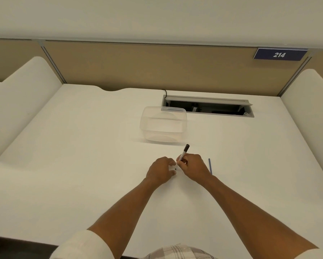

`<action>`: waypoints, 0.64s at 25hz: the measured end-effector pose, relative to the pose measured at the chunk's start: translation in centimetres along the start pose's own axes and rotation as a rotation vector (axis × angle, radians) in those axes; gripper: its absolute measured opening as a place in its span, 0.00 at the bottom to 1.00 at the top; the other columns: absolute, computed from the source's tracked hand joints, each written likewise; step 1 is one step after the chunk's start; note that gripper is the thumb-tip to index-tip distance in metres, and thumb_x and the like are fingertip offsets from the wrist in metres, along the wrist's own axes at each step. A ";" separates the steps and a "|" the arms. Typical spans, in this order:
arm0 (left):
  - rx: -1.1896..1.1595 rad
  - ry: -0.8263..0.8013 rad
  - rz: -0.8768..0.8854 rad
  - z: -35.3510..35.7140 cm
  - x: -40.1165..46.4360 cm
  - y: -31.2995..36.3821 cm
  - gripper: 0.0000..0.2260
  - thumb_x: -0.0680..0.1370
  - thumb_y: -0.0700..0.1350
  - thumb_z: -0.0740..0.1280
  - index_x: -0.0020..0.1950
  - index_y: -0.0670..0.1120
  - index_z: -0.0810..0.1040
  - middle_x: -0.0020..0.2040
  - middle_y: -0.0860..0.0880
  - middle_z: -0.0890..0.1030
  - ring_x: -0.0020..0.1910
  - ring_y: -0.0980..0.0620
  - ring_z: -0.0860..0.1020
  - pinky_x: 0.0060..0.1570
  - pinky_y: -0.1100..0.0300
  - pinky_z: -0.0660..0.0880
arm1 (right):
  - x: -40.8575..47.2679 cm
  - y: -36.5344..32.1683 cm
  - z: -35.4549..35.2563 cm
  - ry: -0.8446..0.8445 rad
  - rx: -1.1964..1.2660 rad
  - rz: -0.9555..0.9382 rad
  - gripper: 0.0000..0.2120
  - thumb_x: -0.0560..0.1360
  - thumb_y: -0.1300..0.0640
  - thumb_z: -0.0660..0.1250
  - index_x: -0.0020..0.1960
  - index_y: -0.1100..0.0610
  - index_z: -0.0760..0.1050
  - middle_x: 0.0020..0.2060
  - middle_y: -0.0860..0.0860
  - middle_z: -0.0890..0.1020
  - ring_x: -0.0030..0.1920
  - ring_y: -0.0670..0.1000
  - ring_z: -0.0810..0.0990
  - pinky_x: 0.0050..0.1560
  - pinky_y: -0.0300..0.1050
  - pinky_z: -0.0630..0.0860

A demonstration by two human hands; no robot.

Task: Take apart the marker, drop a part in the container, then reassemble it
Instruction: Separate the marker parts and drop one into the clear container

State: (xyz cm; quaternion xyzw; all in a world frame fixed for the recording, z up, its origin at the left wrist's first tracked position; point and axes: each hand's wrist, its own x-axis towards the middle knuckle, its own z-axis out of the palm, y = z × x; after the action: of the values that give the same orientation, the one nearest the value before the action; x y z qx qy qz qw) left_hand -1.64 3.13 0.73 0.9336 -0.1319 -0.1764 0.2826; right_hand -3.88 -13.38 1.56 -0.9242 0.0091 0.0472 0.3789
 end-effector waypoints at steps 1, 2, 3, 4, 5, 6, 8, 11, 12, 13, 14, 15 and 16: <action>-0.016 -0.005 -0.003 0.1 0.2 0.1 0.11 0.72 0.47 0.73 0.54 0.51 0.79 0.50 0.55 0.79 0.50 0.52 0.78 0.49 0.58 0.74 | 0.1 -0.1 0.0 0.005 0.014 0.007 0.08 0.76 0.54 0.65 0.44 0.53 0.82 0.36 0.44 0.83 0.35 0.44 0.79 0.37 0.38 0.73; -0.018 -0.006 -0.001 0.1 0.3 0.2 0.10 0.72 0.47 0.73 0.52 0.50 0.79 0.48 0.55 0.77 0.47 0.53 0.76 0.46 0.60 0.72 | 0.2 -0.1 -0.1 0.008 0.019 0.010 0.07 0.76 0.54 0.65 0.45 0.53 0.82 0.37 0.45 0.83 0.35 0.44 0.79 0.38 0.39 0.74; -0.017 -0.005 0.002 0.1 0.4 0.3 0.09 0.72 0.46 0.73 0.51 0.50 0.79 0.46 0.55 0.76 0.45 0.53 0.76 0.44 0.60 0.70 | 0.2 -0.2 -0.1 0.010 0.019 0.008 0.07 0.76 0.54 0.66 0.45 0.53 0.83 0.37 0.45 0.83 0.35 0.43 0.78 0.38 0.38 0.73; -0.018 -0.005 0.005 0.1 0.5 0.3 0.08 0.72 0.46 0.73 0.50 0.50 0.80 0.46 0.55 0.76 0.45 0.52 0.76 0.43 0.61 0.70 | 0.2 -0.2 -0.1 0.008 0.015 0.003 0.08 0.76 0.54 0.66 0.45 0.54 0.83 0.36 0.45 0.83 0.35 0.43 0.78 0.38 0.37 0.72; -0.019 -0.006 0.006 0.0 0.5 0.3 0.08 0.72 0.45 0.73 0.50 0.49 0.80 0.46 0.54 0.77 0.46 0.52 0.77 0.44 0.61 0.70 | 0.2 -0.2 -0.1 0.005 0.004 -0.002 0.08 0.76 0.55 0.66 0.45 0.55 0.83 0.35 0.44 0.82 0.34 0.42 0.77 0.38 0.37 0.72; -0.020 -0.009 0.005 0.0 0.6 0.2 0.08 0.72 0.44 0.73 0.50 0.50 0.80 0.48 0.53 0.78 0.46 0.53 0.77 0.44 0.61 0.71 | 0.2 -0.1 -0.1 -0.004 -0.013 -0.004 0.08 0.76 0.55 0.66 0.45 0.56 0.83 0.34 0.43 0.81 0.34 0.43 0.77 0.38 0.38 0.72; -0.022 -0.024 -0.002 -0.1 0.7 0.0 0.09 0.72 0.42 0.72 0.52 0.50 0.81 0.50 0.52 0.79 0.44 0.55 0.76 0.45 0.62 0.71 | 0.2 0.2 0.3 -0.045 -0.053 0.013 0.09 0.76 0.54 0.66 0.45 0.57 0.83 0.34 0.45 0.82 0.35 0.47 0.78 0.40 0.44 0.75; -0.015 -0.037 -0.004 -0.3 0.8 0.1 0.11 0.71 0.41 0.72 0.53 0.51 0.81 0.51 0.52 0.79 0.43 0.56 0.75 0.44 0.63 0.71 | 0.1 0.6 0.6 -0.072 -0.052 0.042 0.10 0.75 0.52 0.66 0.45 0.56 0.83 0.36 0.51 0.84 0.37 0.52 0.80 0.40 0.49 0.76; -0.009 -0.039 -0.004 -0.3 0.8 0.1 0.12 0.71 0.40 0.72 0.53 0.51 0.81 0.51 0.52 0.79 0.44 0.55 0.75 0.45 0.62 0.71 | 0.1 0.6 0.7 -0.073 -0.052 0.041 0.10 0.75 0.52 0.66 0.45 0.56 0.83 0.36 0.51 0.84 0.36 0.52 0.80 0.40 0.49 0.76; -0.007 -0.041 -0.004 -0.3 0.8 0.1 0.12 0.71 0.40 0.72 0.53 0.50 0.81 0.51 0.52 0.79 0.44 0.55 0.75 0.45 0.62 0.72 | 0.1 0.6 0.6 -0.075 -0.056 0.042 0.10 0.75 0.52 0.66 0.45 0.57 0.83 0.36 0.51 0.84 0.37 0.52 0.80 0.40 0.49 0.75; -0.004 -0.044 -0.004 -0.3 0.9 0.1 0.12 0.71 0.40 0.72 0.53 0.50 0.81 0.51 0.52 0.79 0.44 0.55 0.75 0.45 0.62 0.72 | 0.1 0.5 0.6 -0.075 -0.059 0.048 0.10 0.75 0.53 0.66 0.45 0.57 0.83 0.36 0.51 0.84 0.36 0.52 0.80 0.39 0.48 0.75; -0.001 -0.045 -0.001 -0.3 0.9 0.2 0.12 0.71 0.40 0.72 0.53 0.50 0.81 0.51 0.52 0.79 0.45 0.55 0.75 0.46 0.62 0.72 | 0.2 0.5 0.5 -0.073 -0.058 0.055 0.09 0.75 0.54 0.66 0.45 0.57 0.83 0.36 0.51 0.84 0.36 0.51 0.79 0.38 0.46 0.74; 0.003 -0.045 0.003 -0.3 0.9 0.2 0.11 0.71 0.40 0.72 0.52 0.50 0.81 0.51 0.52 0.79 0.46 0.55 0.76 0.46 0.62 0.72 | 0.2 0.4 0.5 -0.067 -0.054 0.057 0.08 0.75 0.55 0.66 0.45 0.57 0.83 0.35 0.49 0.83 0.35 0.49 0.78 0.37 0.43 0.73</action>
State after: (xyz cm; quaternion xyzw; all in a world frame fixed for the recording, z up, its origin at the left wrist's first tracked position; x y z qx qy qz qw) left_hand -0.75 2.81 0.87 0.9297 -0.1397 -0.1967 0.2784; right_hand -3.72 -13.35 0.93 -0.9313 0.0213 0.0893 0.3525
